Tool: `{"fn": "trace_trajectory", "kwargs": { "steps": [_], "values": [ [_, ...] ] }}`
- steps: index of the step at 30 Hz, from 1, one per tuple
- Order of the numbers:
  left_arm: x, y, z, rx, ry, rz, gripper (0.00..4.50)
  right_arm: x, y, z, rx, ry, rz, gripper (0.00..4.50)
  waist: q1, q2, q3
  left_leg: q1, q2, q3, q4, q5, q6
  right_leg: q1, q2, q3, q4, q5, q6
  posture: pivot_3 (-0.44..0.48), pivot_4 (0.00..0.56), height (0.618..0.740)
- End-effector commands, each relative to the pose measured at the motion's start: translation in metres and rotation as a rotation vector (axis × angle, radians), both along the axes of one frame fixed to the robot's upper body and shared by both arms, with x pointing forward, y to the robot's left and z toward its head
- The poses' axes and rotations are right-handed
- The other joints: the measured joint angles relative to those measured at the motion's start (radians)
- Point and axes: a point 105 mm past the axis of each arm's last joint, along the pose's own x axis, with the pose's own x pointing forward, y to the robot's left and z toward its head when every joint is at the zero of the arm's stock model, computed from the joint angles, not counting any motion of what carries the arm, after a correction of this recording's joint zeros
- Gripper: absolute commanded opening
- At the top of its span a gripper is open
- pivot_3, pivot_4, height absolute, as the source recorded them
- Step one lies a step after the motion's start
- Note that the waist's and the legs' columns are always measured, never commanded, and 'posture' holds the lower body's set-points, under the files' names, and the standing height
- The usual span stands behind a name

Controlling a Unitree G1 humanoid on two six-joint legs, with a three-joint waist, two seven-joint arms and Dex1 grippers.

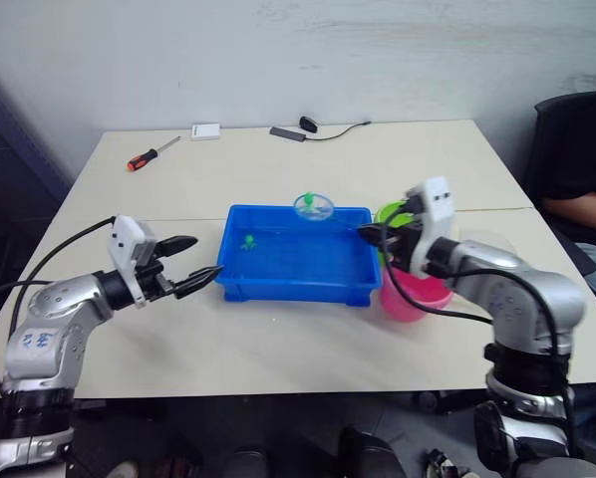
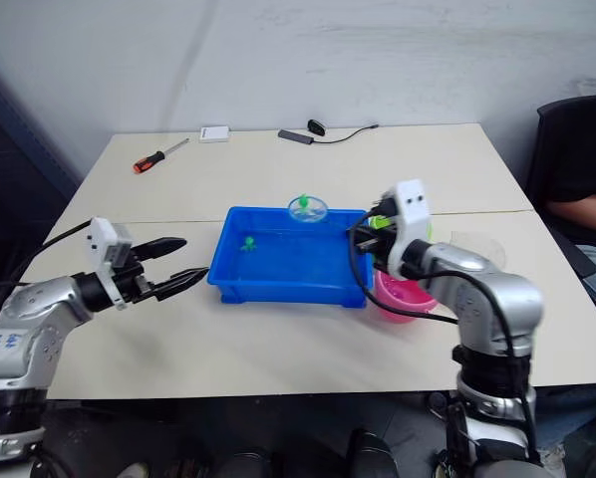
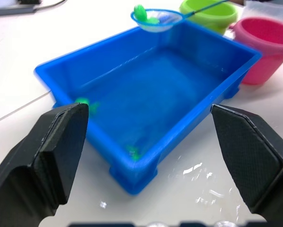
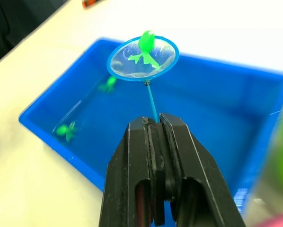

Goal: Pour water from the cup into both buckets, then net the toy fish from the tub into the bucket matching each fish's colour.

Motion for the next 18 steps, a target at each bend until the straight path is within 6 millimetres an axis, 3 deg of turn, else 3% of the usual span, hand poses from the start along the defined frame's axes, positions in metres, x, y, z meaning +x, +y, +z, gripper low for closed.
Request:
{"fn": "trace_trajectory", "kwargs": {
  "steps": [1,10,14,18],
  "values": [
    [0.008,-0.008,0.006,0.007,-0.034,-0.053,4.47,-0.010,-0.027,0.021,0.005,-0.072,-0.076,0.00,0.001,0.000,0.000,0.000,-0.002,0.000,0.000,0.000,0.000,0.001,0.000,-0.001,-0.001,0.000,0.000,0.000,0.150,0.740],
    [0.026,-0.028,0.007,0.002,-0.045,-0.164,4.47,-0.026,-0.082,0.027,-0.098,-0.104,-0.276,0.00,0.000,0.000,0.000,-0.003,-0.003,0.001,0.000,0.000,0.001,0.002,0.001,-0.001,-0.004,0.001,0.001,0.000,0.150,0.740],
    [0.029,-0.032,0.005,0.004,-0.045,-0.186,4.47,-0.031,-0.103,0.021,-0.240,-0.118,-0.348,0.00,0.002,0.000,0.000,-0.005,-0.003,0.002,0.000,0.000,0.001,0.003,0.001,-0.001,-0.005,0.001,0.001,0.000,0.150,0.740],
    [0.030,-0.034,0.004,0.005,-0.042,-0.197,4.47,-0.032,-0.110,0.011,-0.459,-0.154,-0.355,0.00,0.004,0.000,0.000,-0.006,-0.004,0.005,0.000,0.001,0.001,0.003,0.001,-0.001,-0.006,0.001,0.002,0.000,0.150,0.740]
  ]
}}
